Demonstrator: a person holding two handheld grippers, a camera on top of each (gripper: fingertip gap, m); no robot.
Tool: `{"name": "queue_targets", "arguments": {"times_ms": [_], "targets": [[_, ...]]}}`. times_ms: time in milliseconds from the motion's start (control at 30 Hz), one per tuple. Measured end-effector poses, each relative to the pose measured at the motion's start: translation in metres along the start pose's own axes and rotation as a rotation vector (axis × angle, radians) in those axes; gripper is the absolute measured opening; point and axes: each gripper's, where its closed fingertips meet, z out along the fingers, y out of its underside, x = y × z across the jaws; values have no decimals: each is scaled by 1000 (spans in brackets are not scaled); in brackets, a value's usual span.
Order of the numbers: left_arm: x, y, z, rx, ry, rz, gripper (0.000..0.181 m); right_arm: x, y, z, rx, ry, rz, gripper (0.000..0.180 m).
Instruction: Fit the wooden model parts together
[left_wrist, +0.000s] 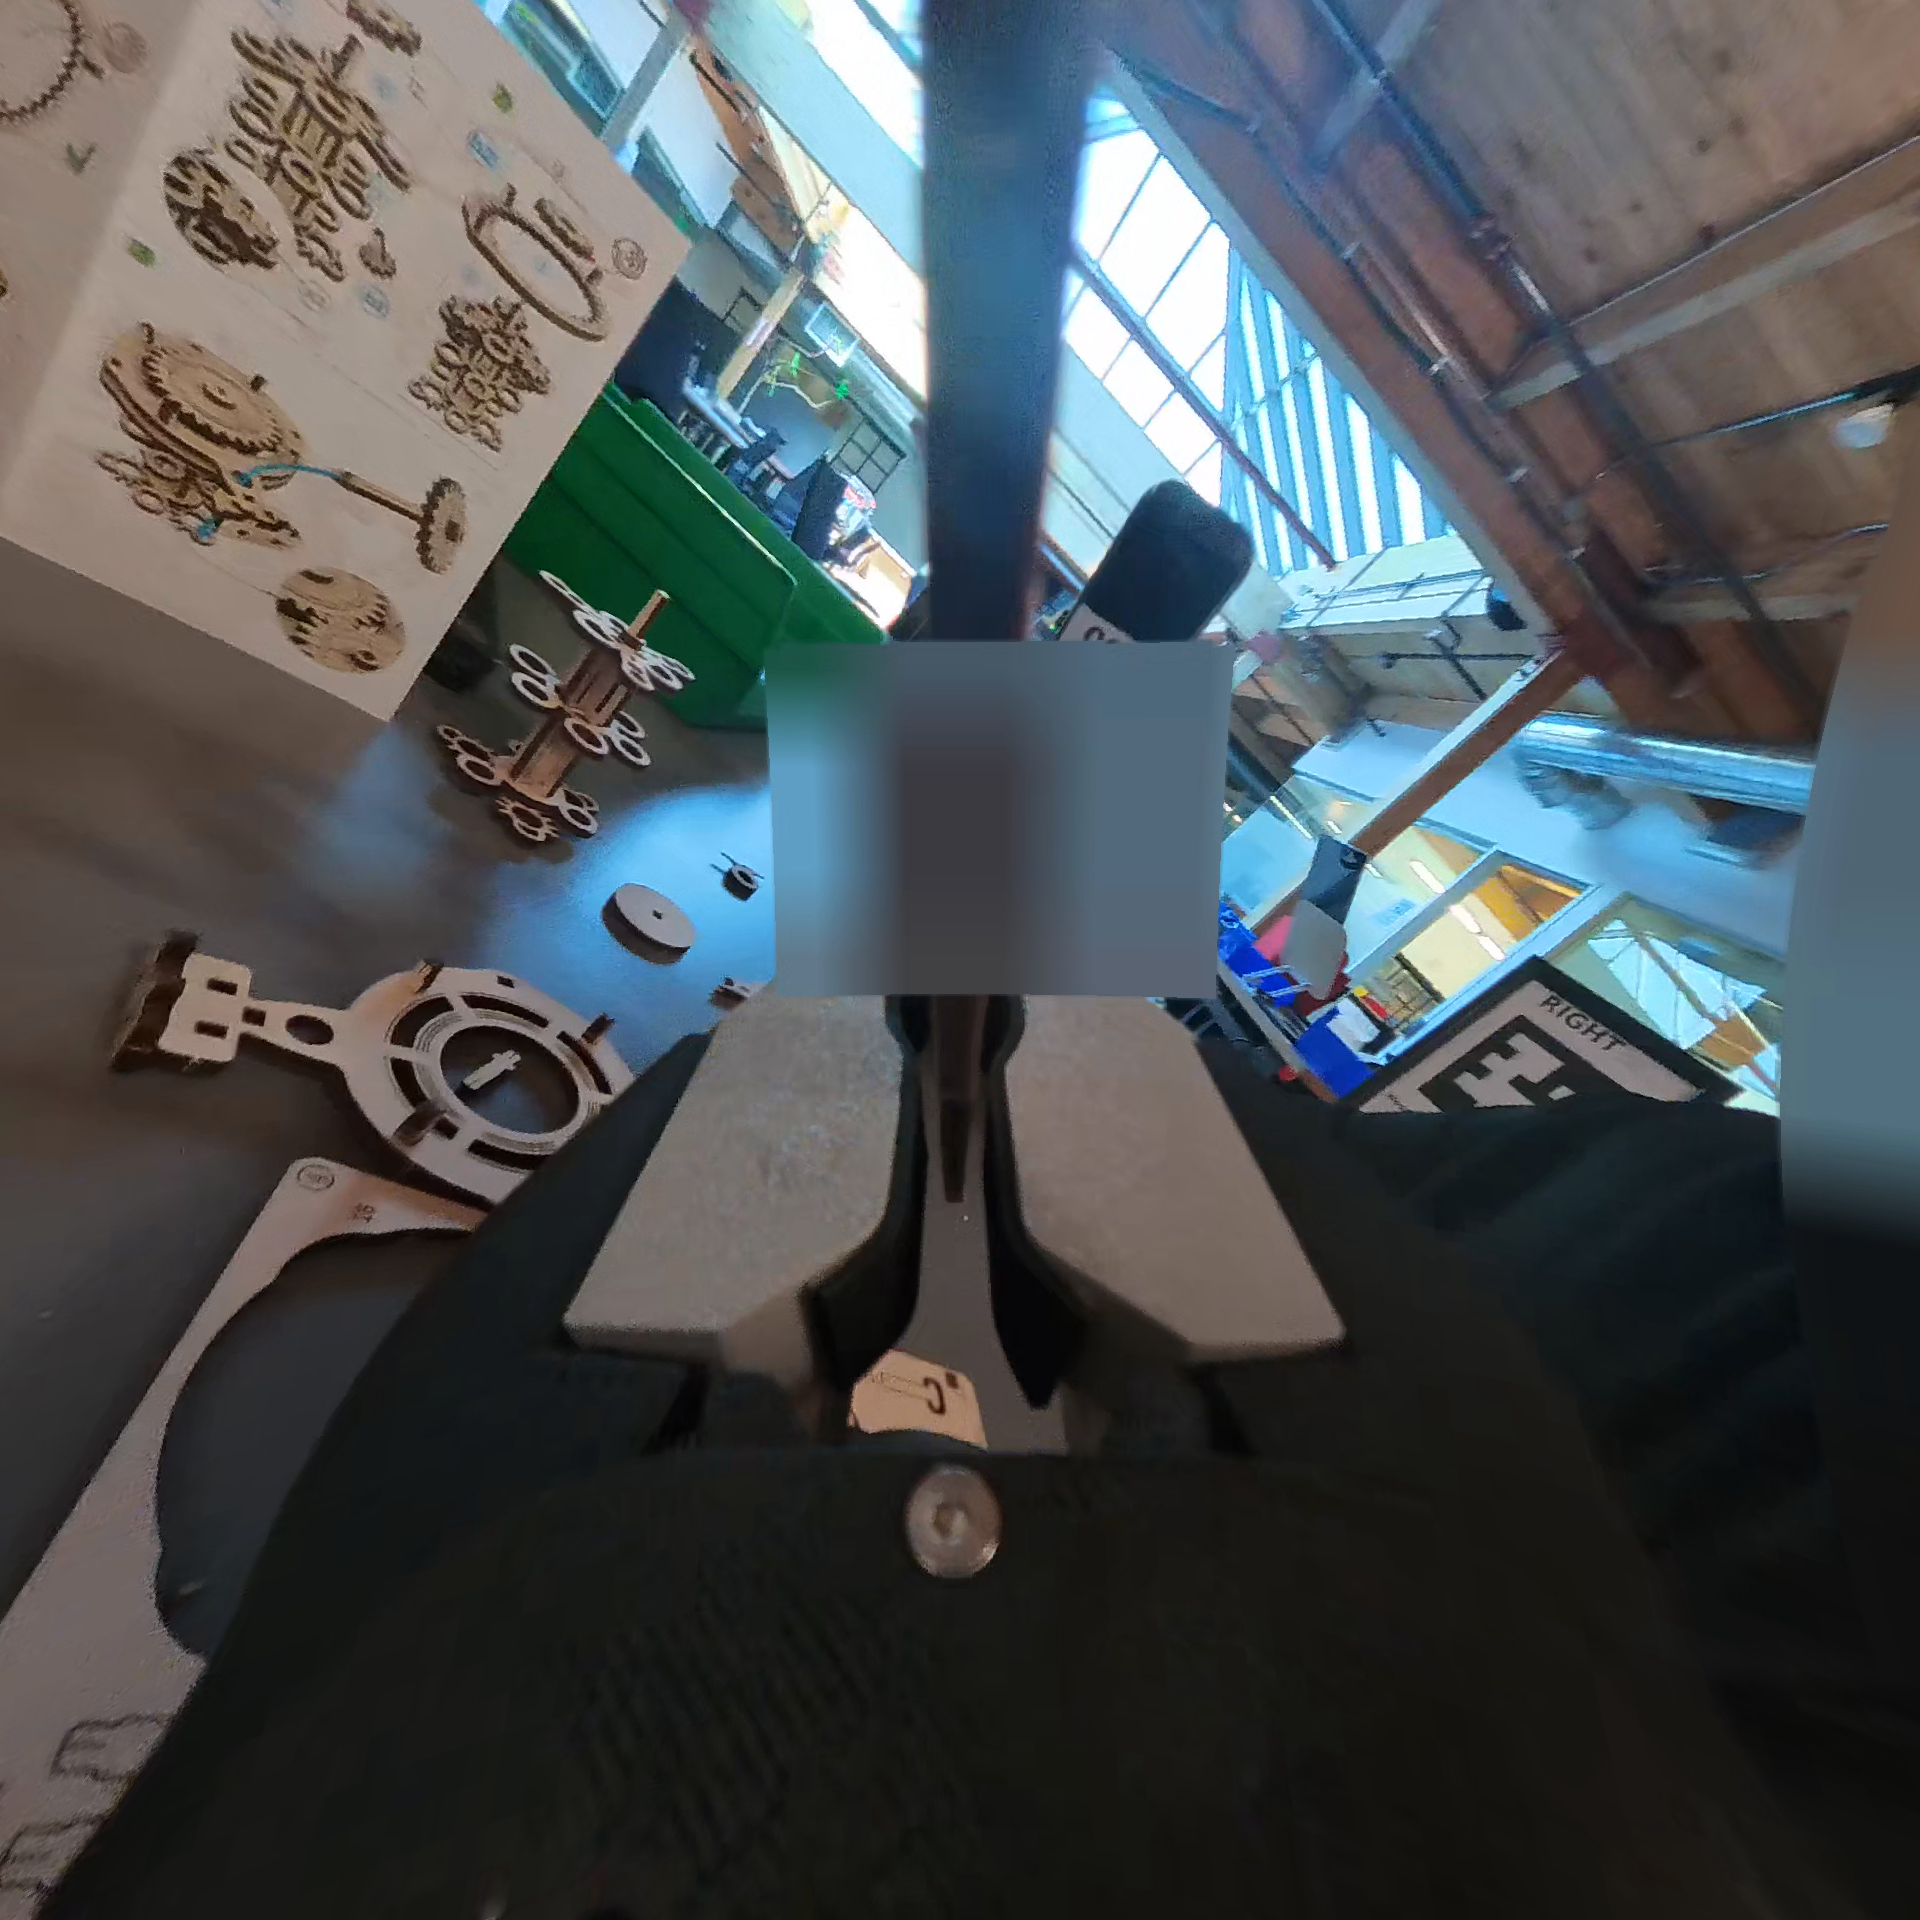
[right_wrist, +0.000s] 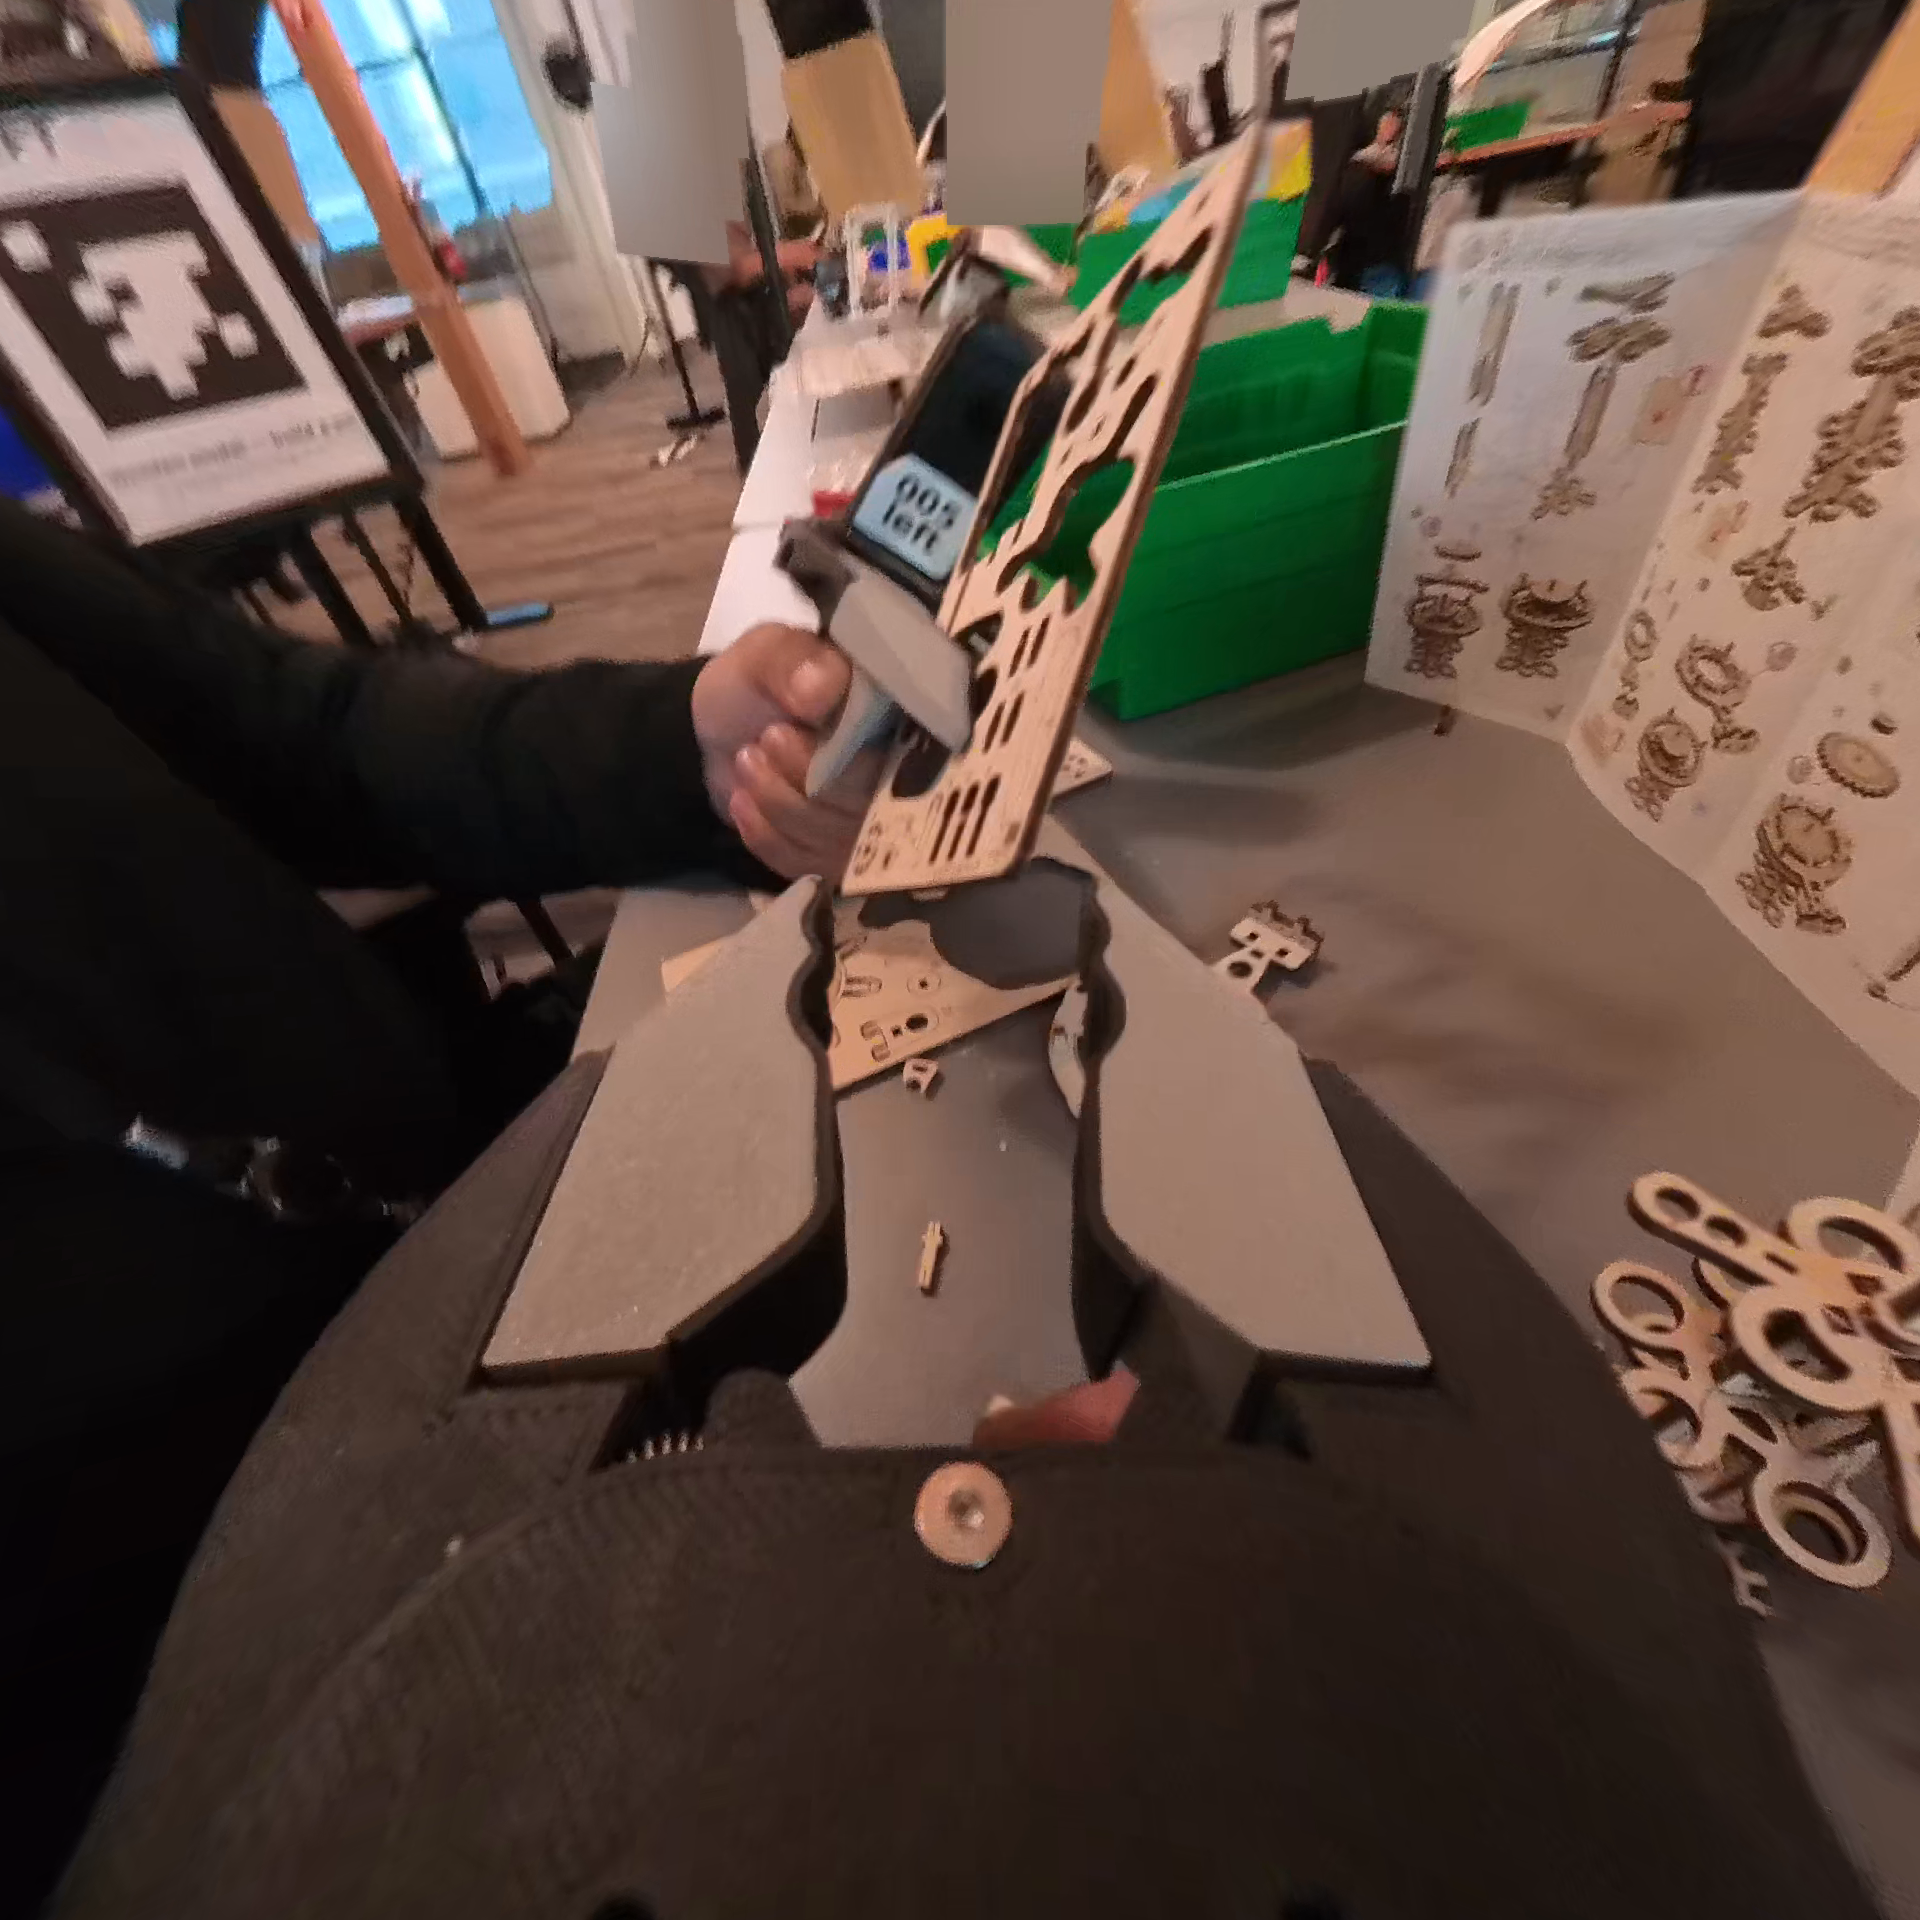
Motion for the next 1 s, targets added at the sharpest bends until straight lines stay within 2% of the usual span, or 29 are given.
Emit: {"name": "queue_targets", "arguments": {"times_ms": [67,200,300,533,800,1000], "targets": [[-3,2,2,-7,-34,20,0,5,-2,5,-10,45,40,46],[-8,8,8,-34,-110,87,0,12,10,27,-112,127,38,31],[-12,7,7,-24,-147,94,0,19,16,32,-159,188,1,27],[-17,10,9,-41,-187,108,0,23,25,31,-219,201,-4,30],[-19,10,9,-44,-204,116,0,23,26,30,-223,157,46,25],[-24,11,8,-49,-238,84,0,28,33,32,-284,215,7,25]]}}
